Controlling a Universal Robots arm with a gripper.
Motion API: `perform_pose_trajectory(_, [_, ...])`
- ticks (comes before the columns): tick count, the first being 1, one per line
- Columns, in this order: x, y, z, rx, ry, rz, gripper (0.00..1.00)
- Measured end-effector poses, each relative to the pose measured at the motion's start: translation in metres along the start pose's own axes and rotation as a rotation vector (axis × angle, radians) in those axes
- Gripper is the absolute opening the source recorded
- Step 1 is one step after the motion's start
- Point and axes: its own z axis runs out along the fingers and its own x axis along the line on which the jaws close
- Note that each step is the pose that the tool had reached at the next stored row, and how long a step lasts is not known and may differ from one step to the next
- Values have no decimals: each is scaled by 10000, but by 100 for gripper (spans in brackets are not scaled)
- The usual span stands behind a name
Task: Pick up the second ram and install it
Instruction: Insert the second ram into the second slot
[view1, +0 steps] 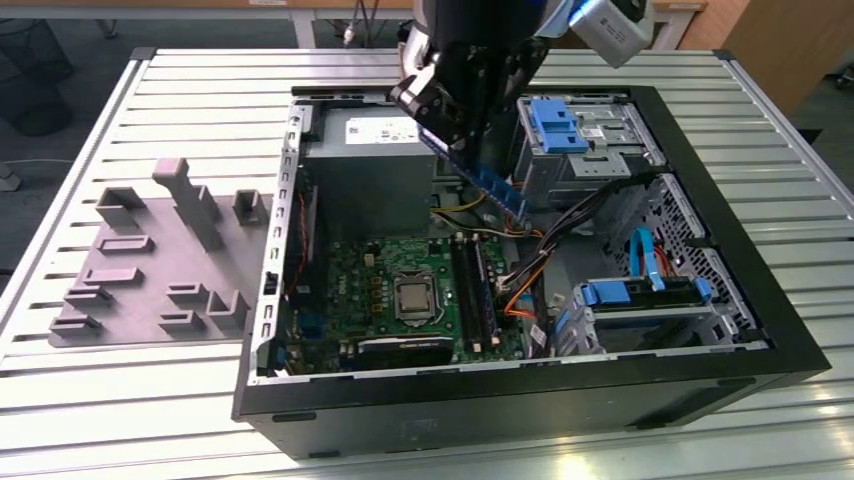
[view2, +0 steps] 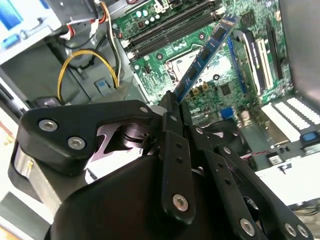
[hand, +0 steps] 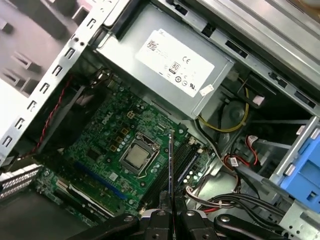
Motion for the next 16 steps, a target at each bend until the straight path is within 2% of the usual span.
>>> perform_pose_trajectory(16, [2, -1, 72, 90, 1, 2905, 14])
